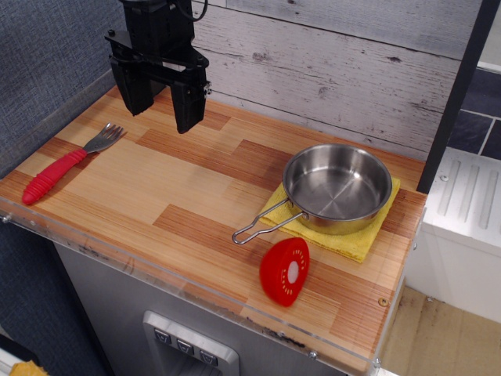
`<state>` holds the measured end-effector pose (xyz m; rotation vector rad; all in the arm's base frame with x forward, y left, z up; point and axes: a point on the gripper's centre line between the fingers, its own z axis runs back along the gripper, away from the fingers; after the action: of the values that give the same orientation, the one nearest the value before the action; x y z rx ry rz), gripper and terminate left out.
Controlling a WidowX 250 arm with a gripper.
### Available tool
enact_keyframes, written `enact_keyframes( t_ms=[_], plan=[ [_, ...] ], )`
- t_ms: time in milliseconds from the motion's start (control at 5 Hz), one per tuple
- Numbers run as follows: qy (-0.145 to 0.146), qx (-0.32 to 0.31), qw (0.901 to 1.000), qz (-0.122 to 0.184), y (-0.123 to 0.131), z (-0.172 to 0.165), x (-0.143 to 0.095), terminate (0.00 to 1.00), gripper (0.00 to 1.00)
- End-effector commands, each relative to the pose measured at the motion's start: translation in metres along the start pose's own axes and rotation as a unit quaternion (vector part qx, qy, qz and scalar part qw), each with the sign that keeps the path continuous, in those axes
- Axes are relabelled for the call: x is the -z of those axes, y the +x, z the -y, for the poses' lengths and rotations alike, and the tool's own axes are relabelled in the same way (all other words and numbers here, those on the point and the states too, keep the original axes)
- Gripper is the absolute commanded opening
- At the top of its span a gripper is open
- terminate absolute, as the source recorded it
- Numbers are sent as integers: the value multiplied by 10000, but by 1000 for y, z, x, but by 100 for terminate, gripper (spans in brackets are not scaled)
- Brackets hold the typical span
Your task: Move red pepper in between silver pot and red knife.
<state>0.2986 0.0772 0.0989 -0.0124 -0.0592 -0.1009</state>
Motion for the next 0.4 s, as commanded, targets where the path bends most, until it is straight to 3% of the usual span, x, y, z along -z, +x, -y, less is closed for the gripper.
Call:
enact_keyframes(
  t_ms=[0,200],
  plan=[
    [0,0,10000,0,0,0,0,0,100],
    [-228,137,9995,140,-9,26,-6,0,100]
  ],
)
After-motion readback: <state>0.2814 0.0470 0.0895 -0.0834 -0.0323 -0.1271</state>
